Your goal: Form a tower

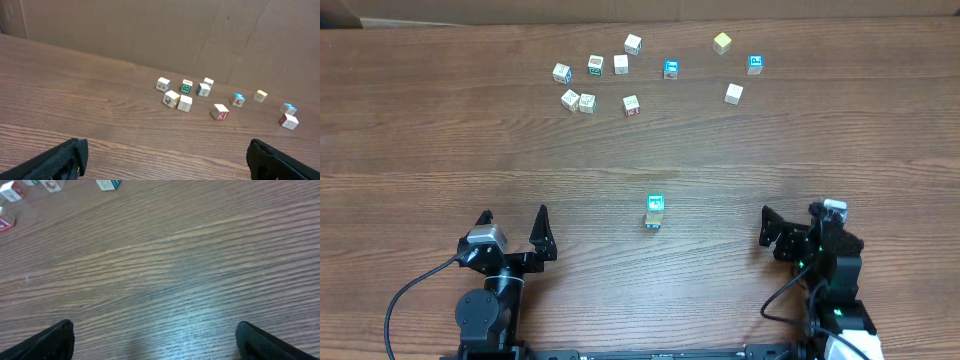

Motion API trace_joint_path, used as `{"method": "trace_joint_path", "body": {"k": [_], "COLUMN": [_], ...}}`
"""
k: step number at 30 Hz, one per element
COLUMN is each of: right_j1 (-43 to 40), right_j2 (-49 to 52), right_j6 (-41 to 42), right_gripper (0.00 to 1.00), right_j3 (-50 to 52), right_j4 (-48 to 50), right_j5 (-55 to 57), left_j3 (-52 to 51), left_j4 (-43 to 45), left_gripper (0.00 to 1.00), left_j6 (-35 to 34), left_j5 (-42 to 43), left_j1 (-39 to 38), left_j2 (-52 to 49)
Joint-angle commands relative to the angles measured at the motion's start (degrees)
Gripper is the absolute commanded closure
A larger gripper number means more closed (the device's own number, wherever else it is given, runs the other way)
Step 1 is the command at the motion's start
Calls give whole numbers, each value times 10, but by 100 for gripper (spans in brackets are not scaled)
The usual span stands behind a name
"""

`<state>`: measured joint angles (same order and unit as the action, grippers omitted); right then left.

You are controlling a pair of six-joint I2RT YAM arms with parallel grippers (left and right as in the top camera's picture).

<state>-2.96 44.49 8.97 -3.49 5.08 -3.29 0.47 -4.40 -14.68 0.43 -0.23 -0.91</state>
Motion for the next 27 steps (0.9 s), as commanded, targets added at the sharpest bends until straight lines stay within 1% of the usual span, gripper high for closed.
{"method": "trace_joint_path", "body": {"k": [1,4,9,22,27], "right_j1": [1,1,1,44,46], "right_j2": [-37,-78,-167,-352,-423], "right_j6": [-1,-1,-1,-1,-1], "right_gripper": [0,0,0,0,0], "right_j3": [19,31,30,30,30], "right_j4": [4,-9,-96,-96,-96], "right_j5": [-16,-24,-24,-19,-19], "left_j3": [-2,-2,-2,-2,-2], "left_j4": [-1,-1,-1,-1,-1], "left_gripper": [1,0,0,0,1], "left_j6": [3,3,3,3,3], "left_j5": [6,6,6,6,6], "left_j1": [4,4,4,4,4], "left_j2": [7,7,7,7,7]}}
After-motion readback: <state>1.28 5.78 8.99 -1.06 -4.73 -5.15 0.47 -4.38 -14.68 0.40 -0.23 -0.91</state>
